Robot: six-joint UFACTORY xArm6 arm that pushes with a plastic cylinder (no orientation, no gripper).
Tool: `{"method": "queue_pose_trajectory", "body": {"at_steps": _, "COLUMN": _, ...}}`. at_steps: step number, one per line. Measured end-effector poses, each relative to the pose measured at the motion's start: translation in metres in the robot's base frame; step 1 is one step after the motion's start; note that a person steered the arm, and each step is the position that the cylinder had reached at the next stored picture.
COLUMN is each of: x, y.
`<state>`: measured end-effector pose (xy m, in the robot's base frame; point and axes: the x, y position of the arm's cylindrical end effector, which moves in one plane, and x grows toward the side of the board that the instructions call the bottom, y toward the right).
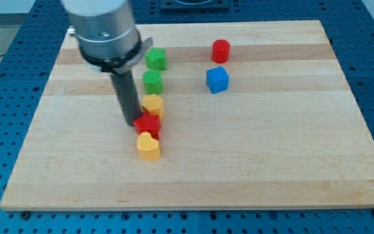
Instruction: Push the red star parallel to the blue triangle
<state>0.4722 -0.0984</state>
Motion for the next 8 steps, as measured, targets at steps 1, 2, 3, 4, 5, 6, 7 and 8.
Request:
{"method": "queue_pose_trajectory", "body": {"at_steps": 1, "x": 0.001, "y": -0.014}}
{"method": "queue_pose_trajectory", "body": {"at_steps": 2, "x": 0.022, "y": -0.038}}
{"method": "queue_pose_trajectory", "body": {"at_steps": 3, "x": 0.039, "y": 0.002}}
{"method": "queue_pose_trajectory", "body": {"at_steps": 4, "x": 0.038, "y": 0.034}}
{"method": "queue_pose_trajectory", "body": {"at_steps": 5, "x": 0.032, "y": 0.044}}
{"method": "queue_pose_trajectory", "body": {"at_steps": 6, "x": 0.03, "y": 0.002}}
{"method": "queue_pose_trajectory", "body": {"at_steps": 7, "x": 0.025, "y": -0.003}}
{"method": "queue_pose_trajectory", "body": {"at_steps": 8, "x": 0.011, "y": 0.024}}
